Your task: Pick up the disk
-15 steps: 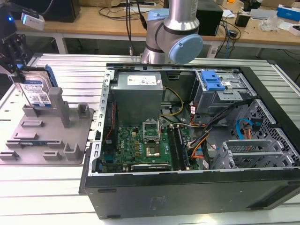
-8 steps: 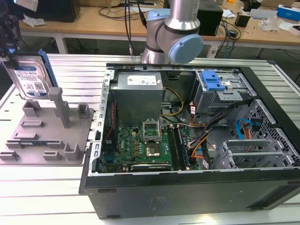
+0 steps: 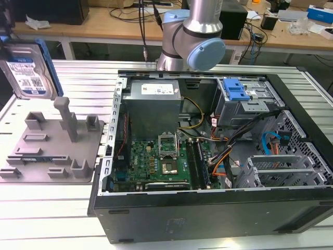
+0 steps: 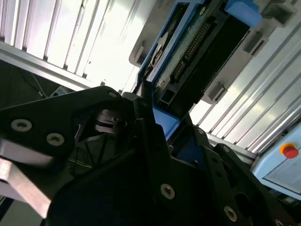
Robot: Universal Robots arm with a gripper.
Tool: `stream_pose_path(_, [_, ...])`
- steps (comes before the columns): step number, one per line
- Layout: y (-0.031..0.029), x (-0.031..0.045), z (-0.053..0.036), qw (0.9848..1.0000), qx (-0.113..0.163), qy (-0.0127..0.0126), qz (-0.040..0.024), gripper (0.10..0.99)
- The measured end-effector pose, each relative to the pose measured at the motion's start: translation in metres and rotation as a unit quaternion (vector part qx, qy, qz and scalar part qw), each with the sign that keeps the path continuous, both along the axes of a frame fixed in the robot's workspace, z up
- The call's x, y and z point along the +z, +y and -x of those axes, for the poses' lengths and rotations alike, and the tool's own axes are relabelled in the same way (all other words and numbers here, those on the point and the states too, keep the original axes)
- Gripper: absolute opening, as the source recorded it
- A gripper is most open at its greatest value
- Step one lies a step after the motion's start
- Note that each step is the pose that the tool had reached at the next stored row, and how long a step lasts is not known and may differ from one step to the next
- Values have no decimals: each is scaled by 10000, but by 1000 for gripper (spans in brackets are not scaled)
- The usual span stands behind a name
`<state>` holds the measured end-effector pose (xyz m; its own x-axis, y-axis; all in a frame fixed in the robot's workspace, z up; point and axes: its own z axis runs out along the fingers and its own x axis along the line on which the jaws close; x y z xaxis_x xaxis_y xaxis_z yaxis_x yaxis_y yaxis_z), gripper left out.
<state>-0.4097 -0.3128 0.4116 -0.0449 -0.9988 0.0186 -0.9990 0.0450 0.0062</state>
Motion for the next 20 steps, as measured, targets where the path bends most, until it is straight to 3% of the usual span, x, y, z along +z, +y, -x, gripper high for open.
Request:
stream_pose_path(2, [-1,114,0,10000,0,0,0,369])
stream_pose_path(7, [-3,598,-3,10000,5,0,-1,369])
stream_pose_path(11, [-5,778,-9,10000,10,0,-10,369])
stream_pose_path(12, [-5,812,-10,10000,12,1,-24,369])
stream_pose_path(20, [-5,811,-9,10000,25,0,-32,369])
